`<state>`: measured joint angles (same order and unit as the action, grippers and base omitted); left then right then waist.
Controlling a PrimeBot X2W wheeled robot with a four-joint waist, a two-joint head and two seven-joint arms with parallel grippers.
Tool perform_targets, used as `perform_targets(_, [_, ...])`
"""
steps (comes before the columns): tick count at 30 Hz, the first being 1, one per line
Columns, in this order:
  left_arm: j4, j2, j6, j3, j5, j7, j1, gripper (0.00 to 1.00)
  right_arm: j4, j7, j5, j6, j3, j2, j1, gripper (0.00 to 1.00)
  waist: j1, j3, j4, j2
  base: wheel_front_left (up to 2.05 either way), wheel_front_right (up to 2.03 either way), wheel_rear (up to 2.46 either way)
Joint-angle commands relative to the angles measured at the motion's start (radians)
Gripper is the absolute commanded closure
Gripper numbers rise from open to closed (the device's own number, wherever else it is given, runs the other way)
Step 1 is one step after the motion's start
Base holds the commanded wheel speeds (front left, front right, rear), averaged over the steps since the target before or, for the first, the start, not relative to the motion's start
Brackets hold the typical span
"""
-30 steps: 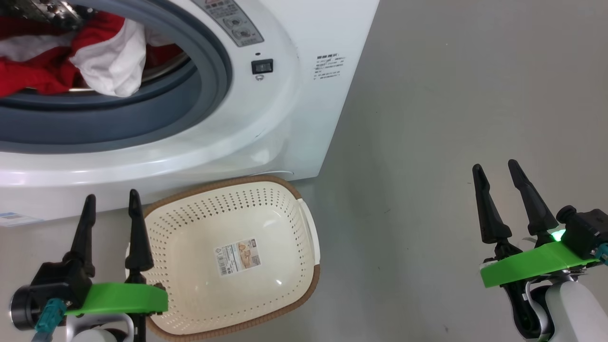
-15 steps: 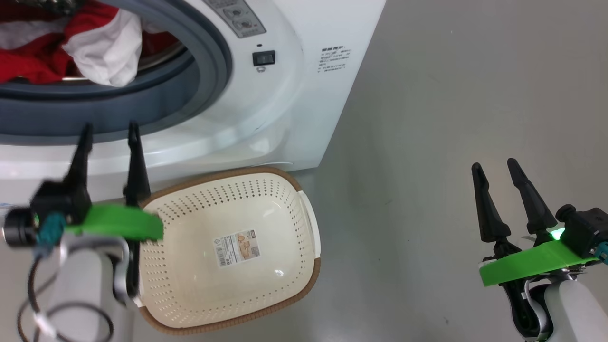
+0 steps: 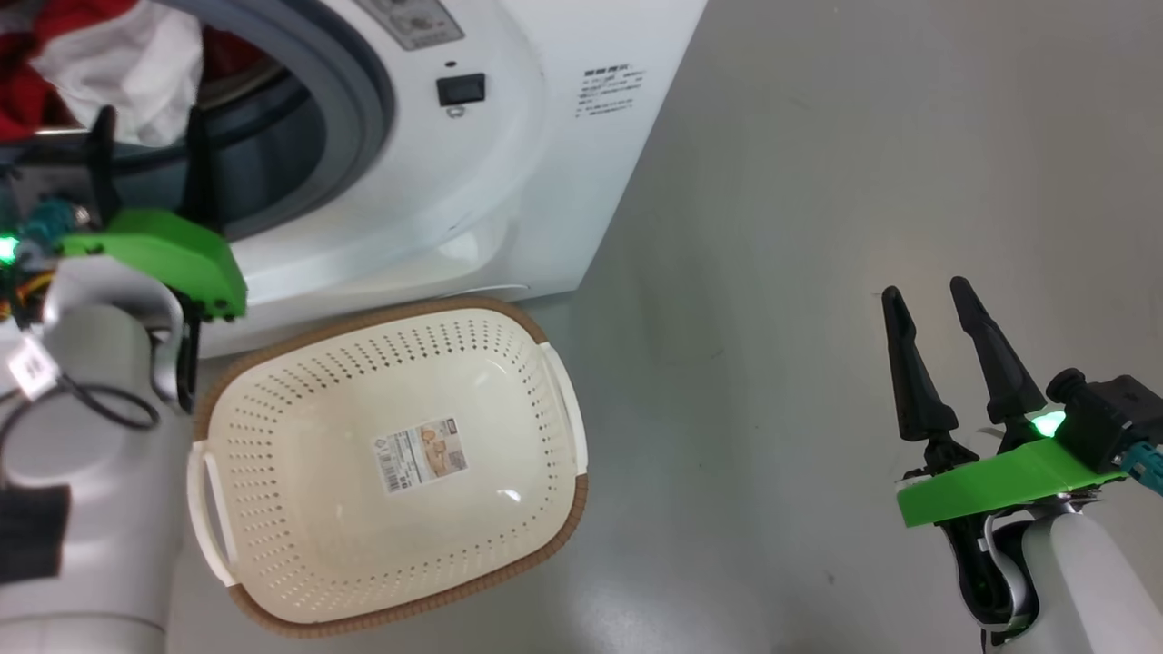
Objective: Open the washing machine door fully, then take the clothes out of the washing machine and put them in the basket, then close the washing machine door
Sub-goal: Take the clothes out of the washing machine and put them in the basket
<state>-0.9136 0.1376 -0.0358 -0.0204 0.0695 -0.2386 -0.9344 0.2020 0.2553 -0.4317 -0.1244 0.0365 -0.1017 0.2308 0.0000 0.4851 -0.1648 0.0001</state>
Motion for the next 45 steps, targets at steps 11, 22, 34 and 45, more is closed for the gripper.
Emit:
perform_targets(11, [-0.258,0.085,0.006,0.046,-0.049,0.009,-0.218,0.0,-0.03,0.006,-0.013,-0.006,0.01,0.007,0.035,0.0,0.0,0.061,-0.04,-0.0001,0.0,0.0,0.0])
perform_targets(22, [-0.35,0.123,0.058,0.071,-0.059,0.035,-0.29,0.0,-0.028,0.006,-0.015,-0.006,0.019,0.012,0.049,0.0,0.0,0.076,-0.056,-0.0001,0.0,0.0,0.0])
perform_targets(34, [-0.37,0.144,0.07,0.076,-0.036,0.062,-0.297,1.0,-0.028,0.006,-0.014,-0.006,0.026,0.013,0.049,0.0,0.0,0.073,-0.064,-0.0001,0.0,0.0,0.0])
perform_targets(45, [-0.342,0.119,0.057,0.045,0.025,-0.016,-0.267,1.0,-0.027,0.006,-0.01,-0.006,0.015,0.01,0.04,0.0,0.0,0.052,-0.042,-0.0001,0.0,0.0,0.0])
